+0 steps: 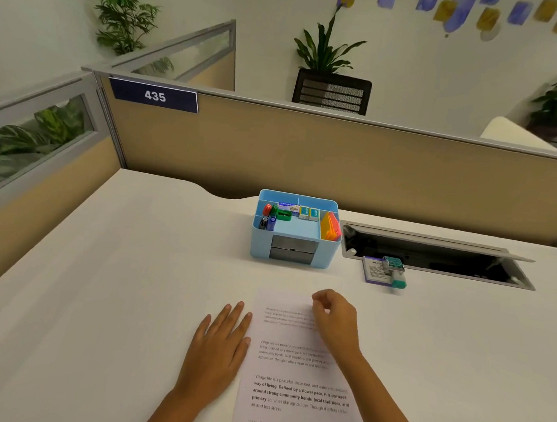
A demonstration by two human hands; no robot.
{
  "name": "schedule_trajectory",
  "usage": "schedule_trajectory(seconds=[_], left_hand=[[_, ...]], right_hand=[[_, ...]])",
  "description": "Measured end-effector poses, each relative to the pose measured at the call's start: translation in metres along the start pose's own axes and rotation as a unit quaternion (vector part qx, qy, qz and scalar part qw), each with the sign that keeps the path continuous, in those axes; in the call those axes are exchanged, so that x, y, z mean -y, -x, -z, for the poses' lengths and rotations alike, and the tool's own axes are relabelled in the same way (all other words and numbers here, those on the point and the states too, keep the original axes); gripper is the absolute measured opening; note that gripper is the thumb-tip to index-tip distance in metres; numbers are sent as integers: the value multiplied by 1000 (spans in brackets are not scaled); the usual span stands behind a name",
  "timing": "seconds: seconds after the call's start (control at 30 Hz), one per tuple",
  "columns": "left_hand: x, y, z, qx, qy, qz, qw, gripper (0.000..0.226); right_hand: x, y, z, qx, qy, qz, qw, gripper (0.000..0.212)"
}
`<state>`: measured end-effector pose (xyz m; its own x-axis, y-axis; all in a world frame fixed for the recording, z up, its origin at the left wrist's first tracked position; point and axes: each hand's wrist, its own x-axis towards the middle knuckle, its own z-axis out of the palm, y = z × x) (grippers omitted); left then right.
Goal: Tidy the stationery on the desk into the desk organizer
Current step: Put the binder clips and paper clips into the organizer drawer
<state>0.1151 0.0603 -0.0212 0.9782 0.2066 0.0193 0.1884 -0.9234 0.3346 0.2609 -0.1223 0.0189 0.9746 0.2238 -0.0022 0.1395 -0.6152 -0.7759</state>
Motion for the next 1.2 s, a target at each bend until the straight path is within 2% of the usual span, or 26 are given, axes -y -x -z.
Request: schedule_trajectory(seconds=[0.17, 0.27, 0.33, 0.47, 0.6, 0.77, 0.9, 1.2], left_hand=[[-2, 32, -4, -7, -23, 11, 1000, 53], [-8, 53, -5, -13, -25, 7, 1000, 77], [-12, 68, -6, -17, -23, 11, 1000, 86], [-23, 94, -6, -14, -28, 23, 999, 85], [-35, 116, -5, -1, -35, 14, 999, 73], [-39, 128, -3, 11, -31, -3, 999, 82], [-40, 127, -2, 3, -25, 9, 1000, 73], [-37, 126, -8, -12, -42, 10, 999, 72]], right_hand=[[-48, 61, 31, -29, 106, 34, 993, 19], [-68, 95, 45, -51, 126, 75, 988, 18], [-80, 113, 52, -32, 134, 67, 988, 27], [-96, 142, 61, 7, 147, 56, 987, 40], [-109, 163, 66, 32, 242, 101, 965, 45], [-113, 170, 66, 52, 293, 111, 948, 47], [-112, 169, 66, 51, 294, 108, 948, 46], [-113, 170, 63, 51, 307, 95, 945, 46]])
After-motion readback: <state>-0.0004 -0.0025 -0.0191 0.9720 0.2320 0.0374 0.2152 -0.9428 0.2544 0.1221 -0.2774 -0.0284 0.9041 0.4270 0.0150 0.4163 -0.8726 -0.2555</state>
